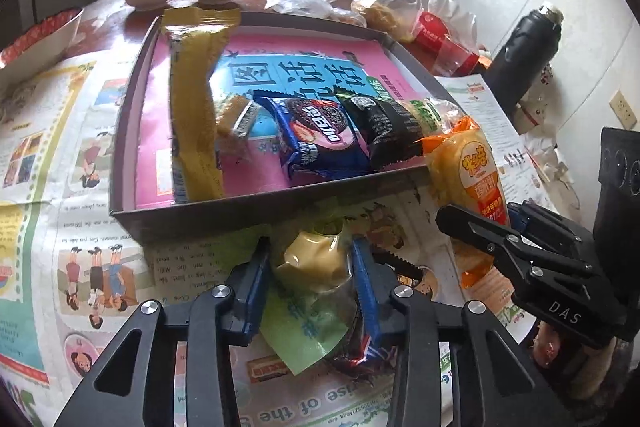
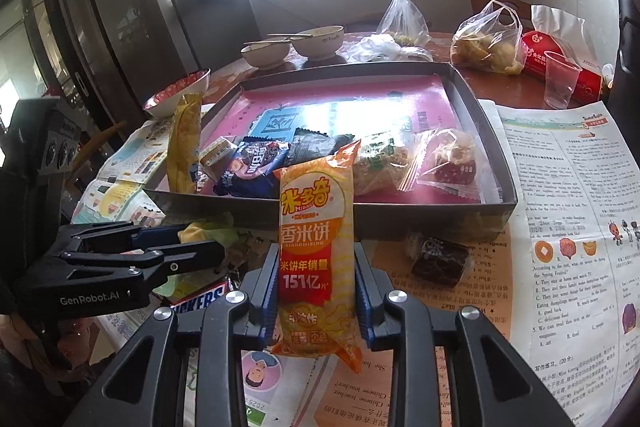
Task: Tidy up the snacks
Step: 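Lift green packet with left tool over tray while right tool carries orange packet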
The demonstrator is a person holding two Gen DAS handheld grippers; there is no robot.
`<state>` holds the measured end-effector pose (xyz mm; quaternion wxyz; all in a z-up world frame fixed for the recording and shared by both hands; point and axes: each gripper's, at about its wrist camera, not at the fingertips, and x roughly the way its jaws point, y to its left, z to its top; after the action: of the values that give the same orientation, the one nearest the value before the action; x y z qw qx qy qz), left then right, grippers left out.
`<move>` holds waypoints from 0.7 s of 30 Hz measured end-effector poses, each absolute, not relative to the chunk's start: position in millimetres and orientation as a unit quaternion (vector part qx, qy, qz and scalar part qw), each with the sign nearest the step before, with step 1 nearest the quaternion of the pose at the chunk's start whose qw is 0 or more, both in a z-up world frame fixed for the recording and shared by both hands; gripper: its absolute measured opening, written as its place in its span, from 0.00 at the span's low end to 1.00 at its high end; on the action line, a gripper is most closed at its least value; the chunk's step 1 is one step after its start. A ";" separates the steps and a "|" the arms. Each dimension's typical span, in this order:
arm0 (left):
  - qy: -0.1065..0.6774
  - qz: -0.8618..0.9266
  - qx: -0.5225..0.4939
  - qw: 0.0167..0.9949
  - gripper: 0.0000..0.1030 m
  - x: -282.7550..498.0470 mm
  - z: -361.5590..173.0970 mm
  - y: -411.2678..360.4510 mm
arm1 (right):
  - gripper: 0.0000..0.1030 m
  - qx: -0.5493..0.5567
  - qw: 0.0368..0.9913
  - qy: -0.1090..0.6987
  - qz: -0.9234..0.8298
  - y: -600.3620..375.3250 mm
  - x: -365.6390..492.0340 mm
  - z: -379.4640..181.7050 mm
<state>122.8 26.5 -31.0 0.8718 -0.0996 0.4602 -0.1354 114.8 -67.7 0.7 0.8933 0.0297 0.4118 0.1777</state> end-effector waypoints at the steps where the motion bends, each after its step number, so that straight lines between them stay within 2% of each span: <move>1: 0.457 -0.136 -0.100 0.873 0.38 121.5 -29.7 27.6 | 0.32 0.031 0.894 0.410 0.178 -68.3 114.5 2.0; 21: 0.385 -0.119 -0.095 0.910 0.38 121.1 28.2 36.3 | 0.32 0.045 0.911 0.373 0.170 -82.7 116.6 34.7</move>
<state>121.1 36.3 28.2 0.9103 -0.0950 0.3850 -0.1186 116.6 -82.7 34.7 0.9111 0.0450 0.3729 0.1700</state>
